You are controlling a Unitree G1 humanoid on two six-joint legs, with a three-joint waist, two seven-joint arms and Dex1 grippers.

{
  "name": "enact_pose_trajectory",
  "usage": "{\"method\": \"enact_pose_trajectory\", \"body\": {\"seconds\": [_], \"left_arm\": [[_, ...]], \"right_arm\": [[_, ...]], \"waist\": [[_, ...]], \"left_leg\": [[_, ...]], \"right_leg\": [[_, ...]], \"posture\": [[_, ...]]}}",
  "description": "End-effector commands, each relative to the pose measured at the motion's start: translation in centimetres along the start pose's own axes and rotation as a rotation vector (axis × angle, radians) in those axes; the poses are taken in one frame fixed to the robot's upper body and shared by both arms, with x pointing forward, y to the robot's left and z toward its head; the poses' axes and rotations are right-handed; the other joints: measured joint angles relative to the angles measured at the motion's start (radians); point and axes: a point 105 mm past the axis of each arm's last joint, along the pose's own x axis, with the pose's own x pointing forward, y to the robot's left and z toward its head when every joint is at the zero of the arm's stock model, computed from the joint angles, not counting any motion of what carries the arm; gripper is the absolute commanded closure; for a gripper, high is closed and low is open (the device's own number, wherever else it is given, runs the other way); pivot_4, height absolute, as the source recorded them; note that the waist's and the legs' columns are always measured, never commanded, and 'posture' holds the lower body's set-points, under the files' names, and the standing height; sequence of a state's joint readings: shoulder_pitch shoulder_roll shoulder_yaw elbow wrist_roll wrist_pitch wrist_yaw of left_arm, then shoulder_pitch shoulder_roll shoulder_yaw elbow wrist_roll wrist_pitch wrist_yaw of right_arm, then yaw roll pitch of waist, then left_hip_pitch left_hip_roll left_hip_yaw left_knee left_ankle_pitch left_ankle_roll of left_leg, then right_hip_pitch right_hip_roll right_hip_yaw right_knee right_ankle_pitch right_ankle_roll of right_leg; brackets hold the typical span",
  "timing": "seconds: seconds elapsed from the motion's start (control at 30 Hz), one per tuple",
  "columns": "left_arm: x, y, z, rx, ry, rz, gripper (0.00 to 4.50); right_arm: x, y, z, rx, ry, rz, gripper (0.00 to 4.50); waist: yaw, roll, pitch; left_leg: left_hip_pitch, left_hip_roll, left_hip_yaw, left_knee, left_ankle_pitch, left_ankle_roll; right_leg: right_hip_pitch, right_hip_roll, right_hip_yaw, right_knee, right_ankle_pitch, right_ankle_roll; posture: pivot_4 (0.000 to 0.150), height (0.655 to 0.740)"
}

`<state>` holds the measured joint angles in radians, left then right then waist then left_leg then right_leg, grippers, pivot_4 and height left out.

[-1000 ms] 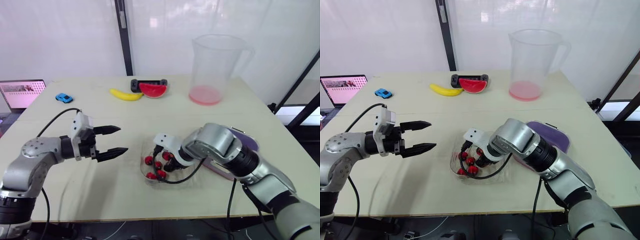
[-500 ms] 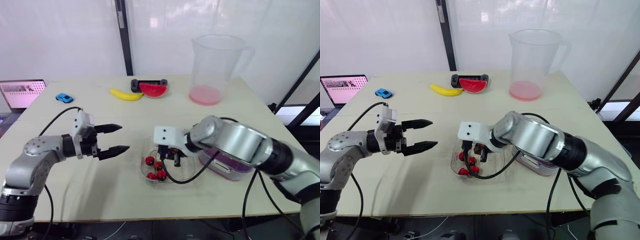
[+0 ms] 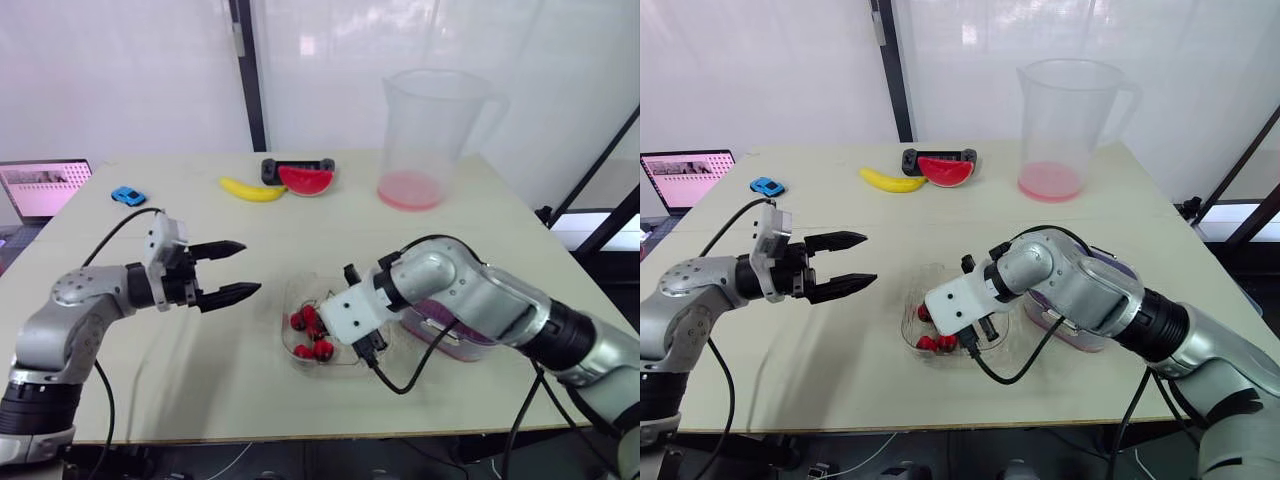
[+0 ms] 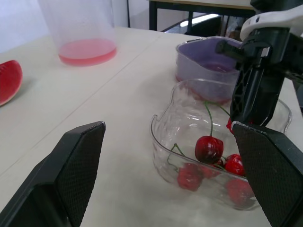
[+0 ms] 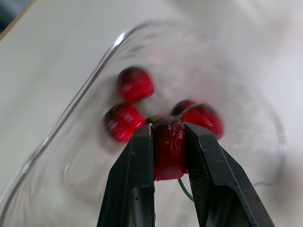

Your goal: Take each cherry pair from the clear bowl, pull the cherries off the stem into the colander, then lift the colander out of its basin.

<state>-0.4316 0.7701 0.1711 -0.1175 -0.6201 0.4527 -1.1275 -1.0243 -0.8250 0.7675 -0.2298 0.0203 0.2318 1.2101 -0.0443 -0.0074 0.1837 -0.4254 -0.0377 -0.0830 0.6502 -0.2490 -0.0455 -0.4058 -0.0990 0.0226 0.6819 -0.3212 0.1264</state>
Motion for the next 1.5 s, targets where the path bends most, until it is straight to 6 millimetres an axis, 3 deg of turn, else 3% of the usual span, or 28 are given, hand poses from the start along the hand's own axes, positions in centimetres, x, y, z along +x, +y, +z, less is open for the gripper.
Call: {"method": "enact_pose_trajectory", "body": {"seconds": [0.03, 0.13, 0.27, 0.4, 0.53, 0.67, 0.77, 0.83, 1.13, 1.5], "left_arm": [[-0.1, -0.2, 0.5, 0.024, -0.014, 0.004, 0.00], [-0.2, -0.4, 0.4, 0.022, -0.010, 0.010, 0.00], [-0.2, -0.4, 0.3, 0.021, -0.009, 0.016, 0.00], [-0.1, -0.5, 0.2, 0.017, -0.012, 0.012, 0.00], [0.1, -0.5, 0.2, 0.015, -0.016, 0.008, 0.00], [0.6, -0.5, 0.1, 0.011, -0.024, -0.012, 0.00], [1.0, -0.3, 0.1, 0.012, -0.026, -0.027, 0.00], [1.2, -0.3, 0.1, 0.013, -0.028, -0.036, 0.00], [1.6, -0.2, 0.2, 0.020, -0.033, -0.064, 0.00], [0.5, -1.6, 0.5, 0.032, -0.024, -0.125, 0.00]], "right_arm": [[-0.9, -0.7, -0.5, -0.050, 0.031, 0.037, 3.74], [-0.6, -1.0, -0.9, -0.072, 0.042, 0.069, 3.74], [-0.6, -1.7, -1.3, -0.108, 0.071, 0.084, 2.23], [-1.9, -2.6, -1.4, -0.126, 0.095, 0.041, 0.24], [-3.1, -2.9, -0.6, -0.040, 0.069, -0.010, 0.24], [-5.2, -2.5, 0.9, 0.418, 0.021, -0.092, 0.24], [-4.8, -1.5, 0.5, 0.828, 0.081, -0.059, 0.24], [-4.1, -1.1, 0.2, 0.984, 0.116, -0.064, 0.24], [-0.6, -0.1, -1.2, 1.053, 0.179, -0.117, 0.24], [1.1, 0.5, -1.7, 1.083, 0.223, -0.136, 0.24]], "waist": [[0.000, 0.000, 0.000], [0.000, 0.000, 0.000], [0.001, 0.000, 0.000], [0.003, 0.000, 0.000], [0.001, 0.000, 0.000], [0.003, 0.000, 0.000], [0.005, 0.000, 0.000], [0.004, 0.000, 0.000], [0.001, 0.000, 0.000], [0.000, 0.000, 0.000]], "left_leg": [[0.000, 0.000, 0.000, 0.000, 0.000, 0.000], [0.000, 0.000, 0.000, 0.000, 0.002, -0.003], [0.000, 0.000, 0.000, 0.000, 0.003, -0.005], [0.000, 0.000, 0.000, 0.000, 0.003, -0.006], [0.000, 0.000, 0.000, 0.000, 0.004, -0.006], [0.000, 0.000, -0.001, 0.000, 0.004, -0.006], [0.000, 0.000, -0.001, 0.000, 0.003, -0.005], [0.000, 0.000, -0.002, 0.000, 0.001, -0.002], [0.000, -0.001, -0.001, 0.000, 0.001, -0.002], [0.000, 0.000, -0.001, 0.000, 0.001, -0.002]], "right_leg": [[0.000, 0.000, 0.000, 0.000, 0.000, 0.000], [0.000, 0.000, 0.000, 0.000, 0.000, 0.000], [0.000, 0.000, 0.000, 0.000, 0.000, 0.000], [0.000, 0.000, 0.000, 0.000, 0.000, 0.000], [0.000, 0.000, 0.000, 0.000, 0.000, 0.000], [0.000, 0.000, 0.000, 0.000, 0.000, 0.000], [0.000, 0.000, 0.000, 0.000, 0.000, 0.000], [0.001, 0.000, 0.000, 0.001, 0.000, 0.000], [-0.001, 0.000, 0.000, 0.001, 0.000, -0.001], [-0.001, 0.000, 0.000, 0.001, 0.000, -0.001]], "posture": [[0.150, 0.7400], [0.150, 0.7400], [0.150, 0.7400], [0.150, 0.7400], [0.150, 0.7400], [0.150, 0.7400], [0.150, 0.7400], [0.150, 0.7400], [0.150, 0.7400], [0.150, 0.7400]]}}
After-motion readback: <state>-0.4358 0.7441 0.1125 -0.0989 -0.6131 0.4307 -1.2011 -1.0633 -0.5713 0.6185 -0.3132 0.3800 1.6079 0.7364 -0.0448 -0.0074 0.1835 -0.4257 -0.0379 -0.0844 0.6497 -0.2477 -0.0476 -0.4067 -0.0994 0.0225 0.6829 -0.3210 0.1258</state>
